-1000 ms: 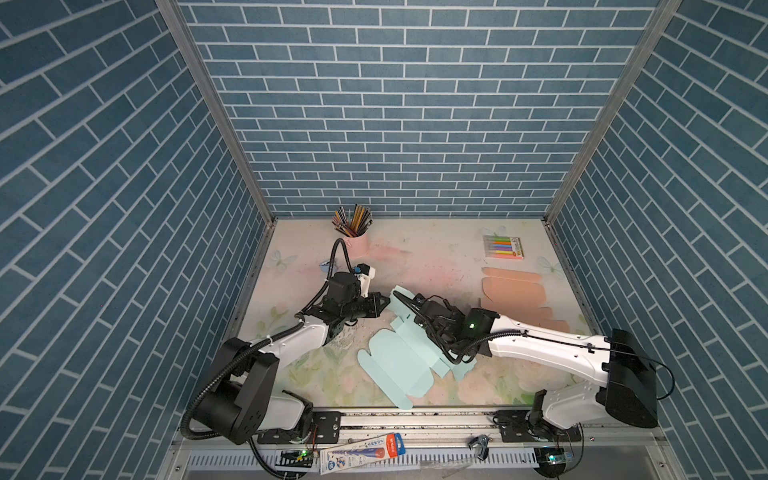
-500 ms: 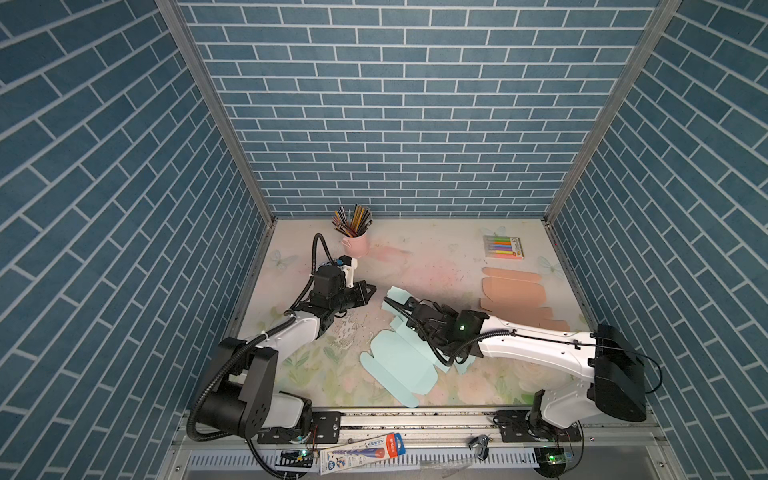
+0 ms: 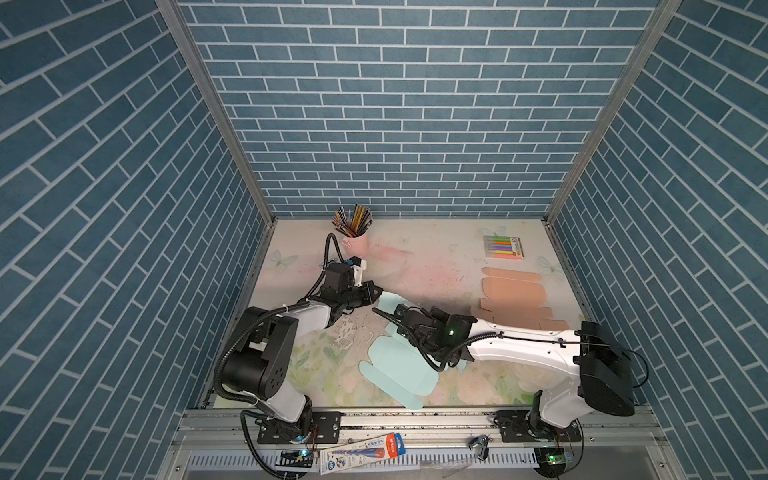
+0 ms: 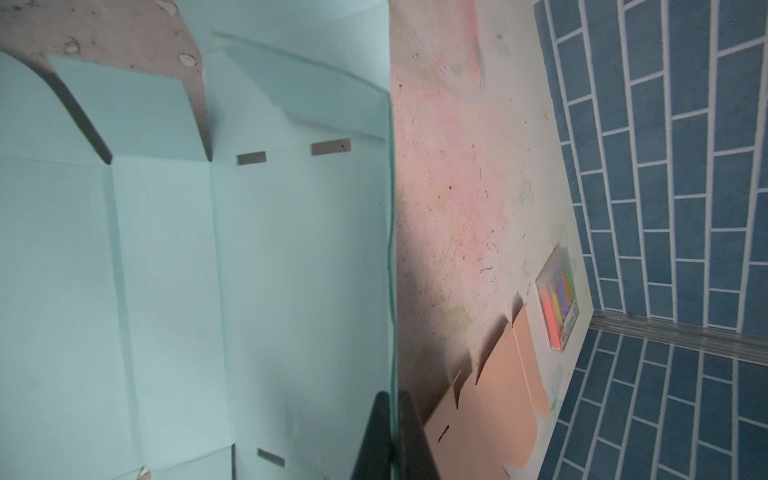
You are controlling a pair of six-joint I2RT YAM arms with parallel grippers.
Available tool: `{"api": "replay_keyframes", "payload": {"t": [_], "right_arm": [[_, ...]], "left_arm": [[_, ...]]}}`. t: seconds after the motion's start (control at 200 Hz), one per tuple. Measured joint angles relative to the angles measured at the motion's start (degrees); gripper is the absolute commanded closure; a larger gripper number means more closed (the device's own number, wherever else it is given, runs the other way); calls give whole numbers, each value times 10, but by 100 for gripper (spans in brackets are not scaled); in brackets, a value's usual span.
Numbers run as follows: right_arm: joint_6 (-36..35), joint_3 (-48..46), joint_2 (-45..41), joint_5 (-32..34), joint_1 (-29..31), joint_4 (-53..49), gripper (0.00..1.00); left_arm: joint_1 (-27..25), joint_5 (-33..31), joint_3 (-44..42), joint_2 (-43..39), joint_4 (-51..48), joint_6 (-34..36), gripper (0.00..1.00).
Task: Fold the paper box
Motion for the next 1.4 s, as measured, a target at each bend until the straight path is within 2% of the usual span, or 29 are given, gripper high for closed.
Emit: {"api": "replay_keyframes", "payload": {"t": [0.32,0.825,1.4], "right_arm": [[-47,0,17,24,1,17,100],[-128,-11,27,83,16,75,100],[-253,-118,14,156,38,244,100]], "left_arm": [[-7,18,-22,-31,1,8,99],[-58,25,-63,-99,-9,11,98],[-76,10,-148,-123,32,7,91]]}}
